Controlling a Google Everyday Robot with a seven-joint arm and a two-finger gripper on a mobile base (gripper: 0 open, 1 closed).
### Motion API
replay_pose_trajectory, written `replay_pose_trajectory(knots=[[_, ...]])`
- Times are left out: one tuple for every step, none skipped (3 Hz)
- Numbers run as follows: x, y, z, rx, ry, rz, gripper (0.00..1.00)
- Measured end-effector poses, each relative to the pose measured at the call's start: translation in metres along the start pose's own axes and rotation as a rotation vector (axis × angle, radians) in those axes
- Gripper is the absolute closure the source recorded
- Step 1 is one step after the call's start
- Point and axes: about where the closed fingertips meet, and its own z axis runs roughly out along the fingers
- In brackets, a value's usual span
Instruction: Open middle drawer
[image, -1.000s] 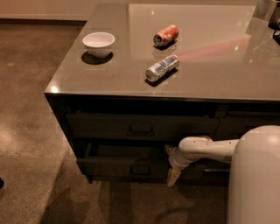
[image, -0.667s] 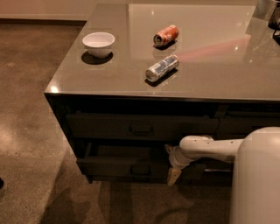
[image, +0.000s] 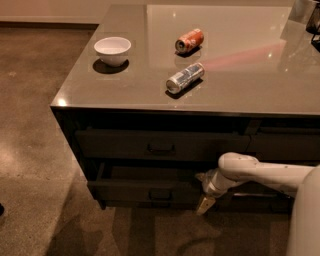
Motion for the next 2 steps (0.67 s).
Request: replay_pose_trajectory(knots=[[0.01, 0.025, 0.011, -0.089, -0.025, 0.064, 0.37], [0.014, 0.035, 0.012, -0.126, -0.037, 0.084, 0.61]])
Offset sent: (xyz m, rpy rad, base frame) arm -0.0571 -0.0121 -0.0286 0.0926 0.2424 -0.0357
